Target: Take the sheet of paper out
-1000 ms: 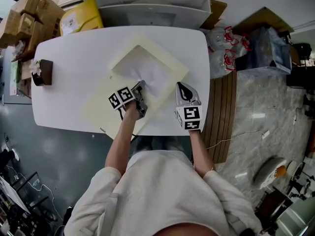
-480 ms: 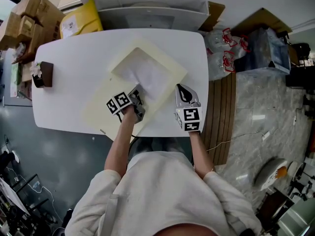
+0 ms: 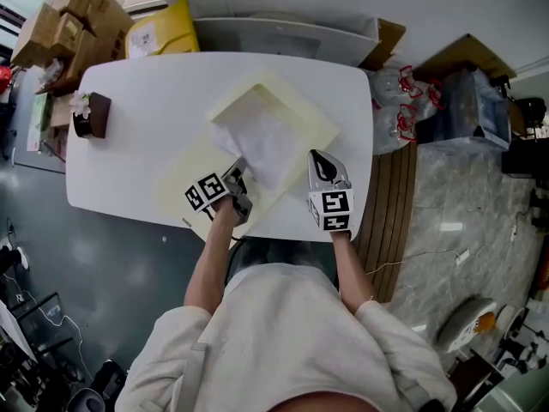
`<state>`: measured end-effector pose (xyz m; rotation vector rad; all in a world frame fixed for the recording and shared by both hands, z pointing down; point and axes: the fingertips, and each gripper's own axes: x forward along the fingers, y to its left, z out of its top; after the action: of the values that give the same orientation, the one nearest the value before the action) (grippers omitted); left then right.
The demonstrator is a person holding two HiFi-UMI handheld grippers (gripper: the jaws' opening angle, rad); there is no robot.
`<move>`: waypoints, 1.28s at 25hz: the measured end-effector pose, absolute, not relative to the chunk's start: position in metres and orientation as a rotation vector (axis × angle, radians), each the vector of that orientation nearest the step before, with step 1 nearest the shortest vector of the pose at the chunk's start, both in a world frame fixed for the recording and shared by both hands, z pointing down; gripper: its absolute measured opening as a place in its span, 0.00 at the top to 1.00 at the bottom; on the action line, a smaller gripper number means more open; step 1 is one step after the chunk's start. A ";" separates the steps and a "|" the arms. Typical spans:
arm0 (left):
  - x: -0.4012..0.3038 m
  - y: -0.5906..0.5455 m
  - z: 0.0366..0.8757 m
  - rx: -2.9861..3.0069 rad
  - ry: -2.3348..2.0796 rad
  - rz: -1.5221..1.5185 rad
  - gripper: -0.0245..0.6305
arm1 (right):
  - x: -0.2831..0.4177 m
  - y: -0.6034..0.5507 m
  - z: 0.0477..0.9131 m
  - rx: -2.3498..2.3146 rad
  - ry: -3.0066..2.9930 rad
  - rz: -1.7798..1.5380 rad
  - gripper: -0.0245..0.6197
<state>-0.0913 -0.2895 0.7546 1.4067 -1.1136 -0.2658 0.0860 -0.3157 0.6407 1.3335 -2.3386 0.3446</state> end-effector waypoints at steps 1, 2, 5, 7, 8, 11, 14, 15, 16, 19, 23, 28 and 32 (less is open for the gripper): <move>-0.096 -0.287 0.752 1.403 -1.122 -0.276 0.95 | 0.082 -0.316 0.639 1.324 -2.347 0.340 0.96; -0.100 -0.284 0.750 1.398 -1.130 -0.287 0.95 | 0.079 -0.316 0.637 1.314 -2.355 0.334 0.96; -0.114 -0.274 0.744 1.385 -1.158 -0.310 0.95 | 0.065 -0.317 0.630 1.277 -2.384 0.311 0.96; -0.126 -0.267 0.740 1.375 -1.182 -0.335 0.95 | 0.054 -0.317 0.627 1.245 -2.403 0.297 0.96; -0.131 -0.264 0.739 1.371 -1.196 -0.346 0.95 | 0.048 -0.317 0.626 1.229 -2.413 0.289 0.96; -0.151 -0.254 0.735 1.361 -1.243 -0.374 0.95 | 0.029 -0.315 0.623 1.176 -2.445 0.268 0.96; -0.172 -0.244 0.731 1.342 -1.290 -0.401 0.95 | 0.011 -0.314 0.620 1.122 -2.473 0.252 0.96; -0.178 -0.240 0.729 1.336 -1.305 -0.406 0.95 | 0.005 -0.313 0.619 1.104 -2.482 0.247 0.96; -0.184 -0.237 0.727 1.333 -1.322 -0.408 0.95 | -0.001 -0.312 0.618 1.087 -2.492 0.242 0.96; -0.201 -0.224 0.723 1.321 -1.371 -0.423 0.95 | -0.018 -0.309 0.615 1.034 -2.520 0.226 0.96; -0.228 -0.208 0.719 1.284 -1.437 -0.467 0.95 | -0.042 -0.304 0.614 0.960 -2.548 0.206 0.96; -0.262 -0.187 0.706 1.264 -1.529 -0.505 0.95 | -0.070 -0.297 0.611 0.870 -2.587 0.179 0.96; -0.286 -0.178 0.688 1.298 -1.618 -0.477 0.95 | -0.090 -0.290 0.607 0.810 -2.613 0.162 0.96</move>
<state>-0.2859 -0.1778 0.6883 1.2979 -1.6182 -0.4768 -0.0901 -0.2896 0.6071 0.8099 -2.6127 0.1621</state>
